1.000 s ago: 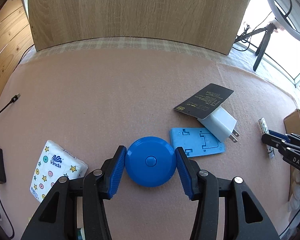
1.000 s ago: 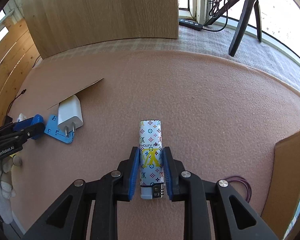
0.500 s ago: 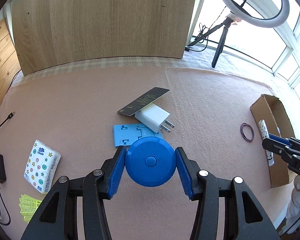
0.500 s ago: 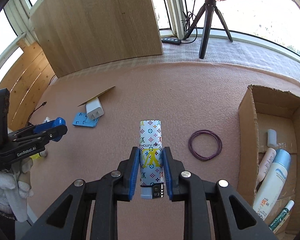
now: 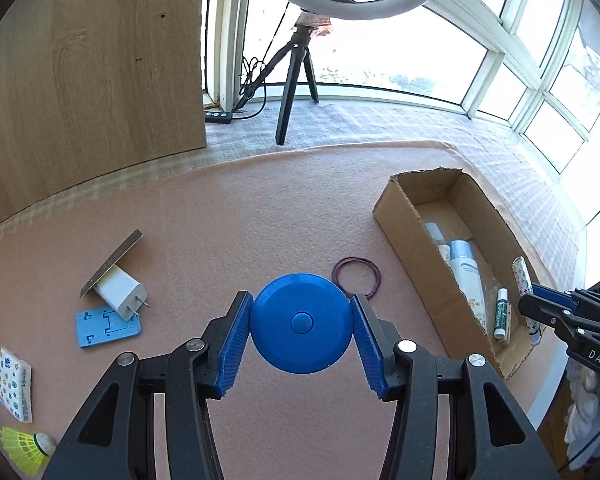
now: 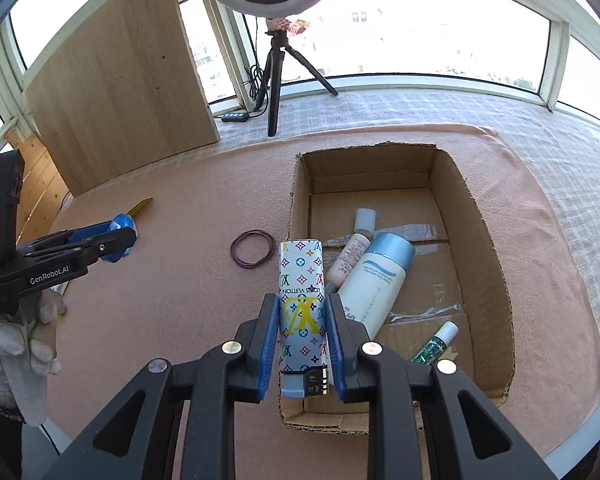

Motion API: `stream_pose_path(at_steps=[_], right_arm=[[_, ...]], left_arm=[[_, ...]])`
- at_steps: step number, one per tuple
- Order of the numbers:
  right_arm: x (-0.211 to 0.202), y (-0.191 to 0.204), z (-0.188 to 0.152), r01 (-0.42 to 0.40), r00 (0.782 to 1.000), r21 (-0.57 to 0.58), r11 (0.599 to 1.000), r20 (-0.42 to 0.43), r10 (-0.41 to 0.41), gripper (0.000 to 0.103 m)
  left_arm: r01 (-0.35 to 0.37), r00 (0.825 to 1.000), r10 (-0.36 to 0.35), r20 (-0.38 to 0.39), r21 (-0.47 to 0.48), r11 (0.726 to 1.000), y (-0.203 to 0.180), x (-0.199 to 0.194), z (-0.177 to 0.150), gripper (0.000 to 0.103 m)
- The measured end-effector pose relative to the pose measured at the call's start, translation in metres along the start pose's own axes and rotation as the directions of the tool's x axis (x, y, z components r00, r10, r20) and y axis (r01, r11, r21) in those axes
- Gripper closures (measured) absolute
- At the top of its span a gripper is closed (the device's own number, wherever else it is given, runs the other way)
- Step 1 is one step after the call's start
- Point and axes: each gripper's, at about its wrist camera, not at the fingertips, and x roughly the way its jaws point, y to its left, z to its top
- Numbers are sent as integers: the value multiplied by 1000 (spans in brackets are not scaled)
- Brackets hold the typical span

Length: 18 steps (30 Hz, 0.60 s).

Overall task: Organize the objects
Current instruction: 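Carry the lighter and tape measure into the box and open both grippers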

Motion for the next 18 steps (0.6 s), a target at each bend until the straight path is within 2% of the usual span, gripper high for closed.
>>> stream_pose_path(at_steps=[11,18], right_arm=[[-17,-59,-19,55,998,91,994,5,-56,82],[-12,-70,-20,60,998,89,994,-4,-60,82]], left_arm=[[104,995,-102,-23,144,984,-107,41,31,49],[120,992,-112,-52,189,975,-149,74,46,49]])
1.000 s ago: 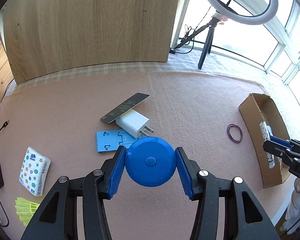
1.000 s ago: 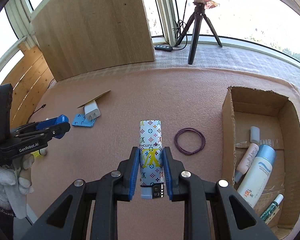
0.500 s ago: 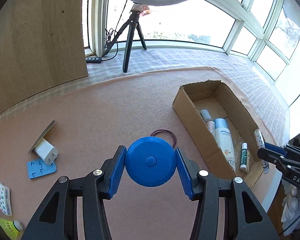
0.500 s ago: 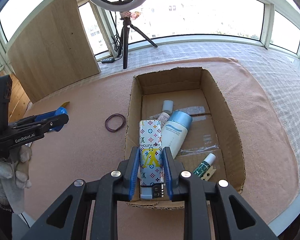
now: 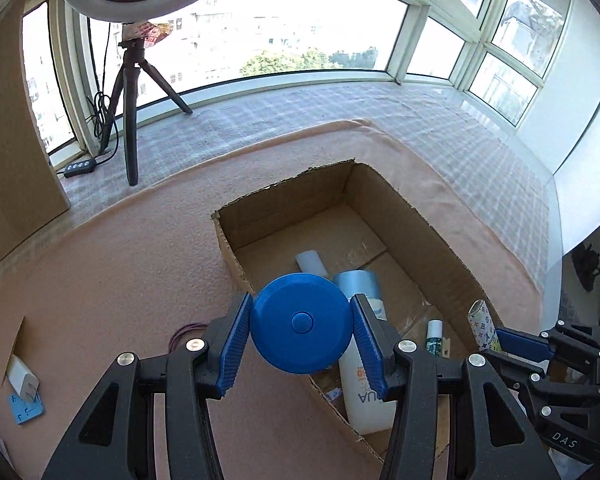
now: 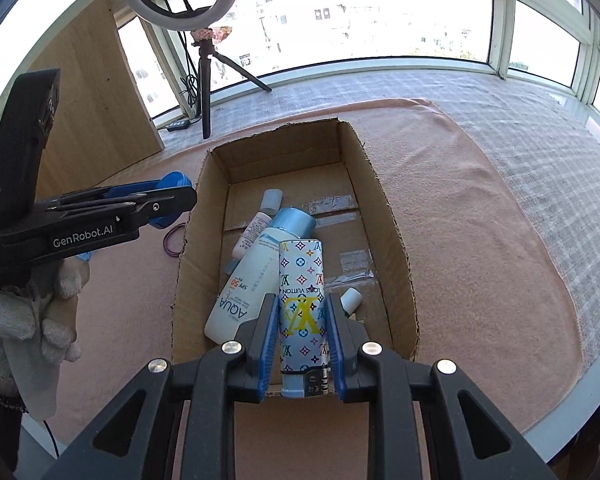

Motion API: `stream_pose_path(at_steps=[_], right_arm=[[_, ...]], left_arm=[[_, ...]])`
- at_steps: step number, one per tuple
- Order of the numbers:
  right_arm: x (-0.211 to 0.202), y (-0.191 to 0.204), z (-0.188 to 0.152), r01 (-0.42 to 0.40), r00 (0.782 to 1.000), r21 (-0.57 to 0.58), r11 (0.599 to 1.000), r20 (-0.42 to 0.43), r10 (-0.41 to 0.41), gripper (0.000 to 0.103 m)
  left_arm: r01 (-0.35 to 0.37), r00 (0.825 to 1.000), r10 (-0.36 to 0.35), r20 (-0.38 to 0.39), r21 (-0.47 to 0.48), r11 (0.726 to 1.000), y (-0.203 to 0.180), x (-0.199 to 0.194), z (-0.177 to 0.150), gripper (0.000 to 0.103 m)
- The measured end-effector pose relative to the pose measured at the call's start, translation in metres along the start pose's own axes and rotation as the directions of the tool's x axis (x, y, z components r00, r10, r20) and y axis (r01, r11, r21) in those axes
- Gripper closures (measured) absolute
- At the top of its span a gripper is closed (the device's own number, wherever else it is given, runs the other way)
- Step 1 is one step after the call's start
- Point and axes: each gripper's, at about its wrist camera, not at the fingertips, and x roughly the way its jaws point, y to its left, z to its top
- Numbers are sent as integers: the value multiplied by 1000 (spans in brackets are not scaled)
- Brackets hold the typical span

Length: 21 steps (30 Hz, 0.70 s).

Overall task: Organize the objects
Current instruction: 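Carry the lighter and tape measure into the box and open both grippers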

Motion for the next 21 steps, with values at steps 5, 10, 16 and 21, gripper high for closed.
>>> stream_pose_path(at_steps=[5,10,16,21], right_arm=[[6,-6,2,-1,1000,2,1000,-10,1,82],[9,-8,3,-13,1000,-10,1000,-14,12,81],[1,9,0,-10,999,-119,993,34,14,23],[-1,16,0,5,999,-130,992,40,0,23]], left_arm=[[-17,1000,17,-18,-4,1000,-3,22,14,49],[17,999,-17,-33,-11,1000,-3,34,23,49],[23,1000,-24,-11,-9,1000,-6,28,25,20],[4,1000,-4,2,-7,1000,-3,19,21,20]])
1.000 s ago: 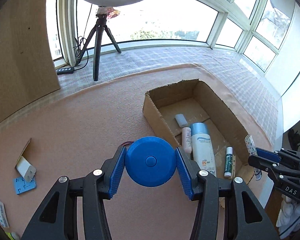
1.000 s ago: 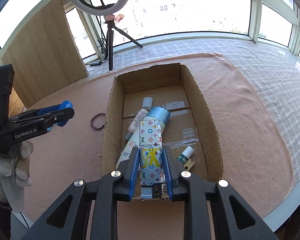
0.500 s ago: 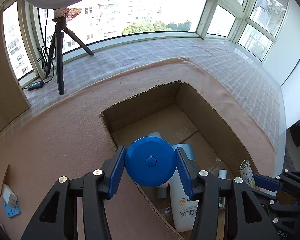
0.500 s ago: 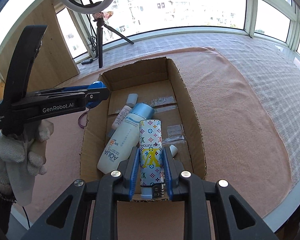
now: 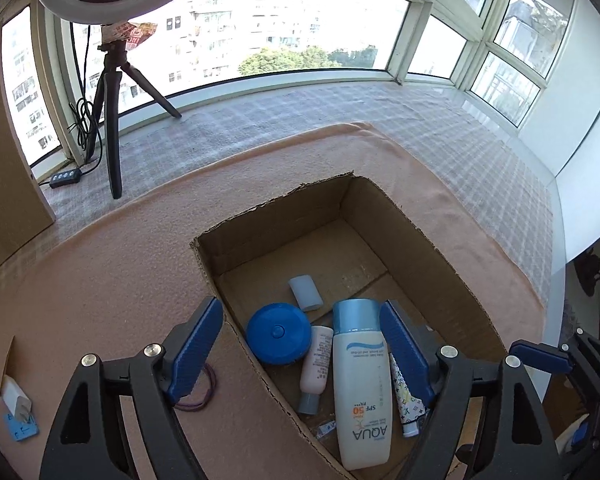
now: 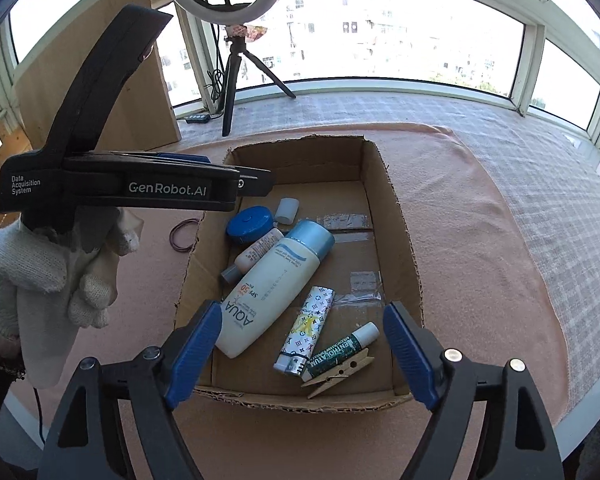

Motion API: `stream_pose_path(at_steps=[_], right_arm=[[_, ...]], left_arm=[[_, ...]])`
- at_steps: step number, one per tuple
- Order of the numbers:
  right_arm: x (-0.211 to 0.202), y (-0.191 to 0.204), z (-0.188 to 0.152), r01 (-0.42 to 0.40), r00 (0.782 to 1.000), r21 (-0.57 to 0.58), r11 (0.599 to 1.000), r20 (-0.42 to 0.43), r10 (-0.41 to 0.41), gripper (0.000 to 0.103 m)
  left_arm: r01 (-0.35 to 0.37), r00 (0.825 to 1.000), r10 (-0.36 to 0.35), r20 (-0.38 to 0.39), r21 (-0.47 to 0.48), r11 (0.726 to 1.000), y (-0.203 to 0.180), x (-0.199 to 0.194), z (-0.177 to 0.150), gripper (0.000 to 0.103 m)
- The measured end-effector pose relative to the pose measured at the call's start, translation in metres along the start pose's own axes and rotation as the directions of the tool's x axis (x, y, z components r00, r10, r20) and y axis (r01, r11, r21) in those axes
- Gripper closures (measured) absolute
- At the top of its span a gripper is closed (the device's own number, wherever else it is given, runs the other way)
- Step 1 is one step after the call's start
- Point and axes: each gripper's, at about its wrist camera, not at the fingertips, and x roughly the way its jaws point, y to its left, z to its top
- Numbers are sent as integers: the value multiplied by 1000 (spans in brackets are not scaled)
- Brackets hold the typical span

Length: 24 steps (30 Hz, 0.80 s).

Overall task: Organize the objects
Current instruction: 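Carry the lighter and tape measure into the box and open both grippers, then move the right gripper to the black card on the white charger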

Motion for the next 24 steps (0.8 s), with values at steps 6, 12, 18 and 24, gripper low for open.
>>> stream_pose_path(at_steps=[6,12,18,24], right_arm=[[0,2,4,-33,999,17,999,0,33,23],[4,9,12,-87,996,47,995,1,87,23],[12,24,20,-152,988,61,987,-15,153,23],[22,51,32,-206,978,36,978,-35,207,23]], left_arm=[[-14,1000,15,19,-41,999,20,-19,-9,20],[-59,997,63,42,-89,994,52,-47,-28,20],[-95,994,102,43,-150,984,91,-73,-58,20],[-143,988,154,31,-230,963,138,-94,-91,20]])
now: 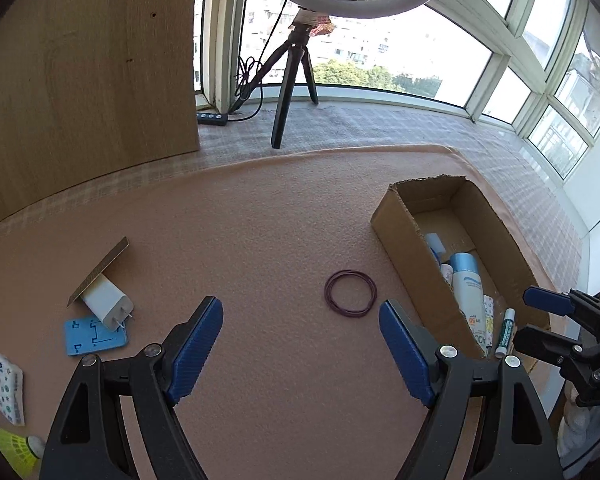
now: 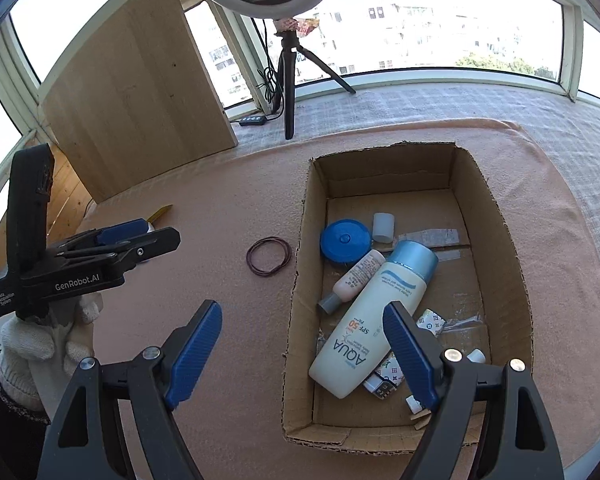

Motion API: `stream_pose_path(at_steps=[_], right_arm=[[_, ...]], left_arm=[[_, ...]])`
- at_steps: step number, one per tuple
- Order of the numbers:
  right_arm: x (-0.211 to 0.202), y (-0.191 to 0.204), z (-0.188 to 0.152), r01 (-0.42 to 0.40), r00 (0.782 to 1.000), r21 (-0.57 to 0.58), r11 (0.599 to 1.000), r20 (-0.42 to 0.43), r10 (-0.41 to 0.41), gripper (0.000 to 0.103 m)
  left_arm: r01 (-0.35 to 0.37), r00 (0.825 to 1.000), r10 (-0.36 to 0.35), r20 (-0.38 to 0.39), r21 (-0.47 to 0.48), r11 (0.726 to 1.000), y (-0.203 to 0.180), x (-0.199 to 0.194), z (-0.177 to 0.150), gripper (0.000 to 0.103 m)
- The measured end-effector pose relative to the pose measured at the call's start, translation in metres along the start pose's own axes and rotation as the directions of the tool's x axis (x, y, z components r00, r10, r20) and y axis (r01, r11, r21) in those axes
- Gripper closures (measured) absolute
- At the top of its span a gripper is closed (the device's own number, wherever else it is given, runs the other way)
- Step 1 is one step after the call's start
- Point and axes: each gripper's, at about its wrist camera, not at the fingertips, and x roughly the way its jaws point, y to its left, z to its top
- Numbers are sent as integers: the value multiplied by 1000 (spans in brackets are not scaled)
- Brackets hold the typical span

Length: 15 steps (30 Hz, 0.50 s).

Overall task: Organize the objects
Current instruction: 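Move the right gripper to the black card on the white charger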

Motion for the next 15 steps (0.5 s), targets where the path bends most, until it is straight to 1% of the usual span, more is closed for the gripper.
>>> stream_pose_path(at_steps=[9,13,15], right_arm=[[38,49,26,-86,995,-44,995,-52,84,23],[62,75,42,-131,989,-60,990,-80,126,24],[75,90,51,-139,987,-74,988,-88,132,24]], left_arm=[[-77,997,76,-20,-108,991,89,-24,-37,20],[-108,994,105,-26,-147,983,120,-37,-57,20],[-128,992,125,-25,-155,980,130,-45,-66,20]])
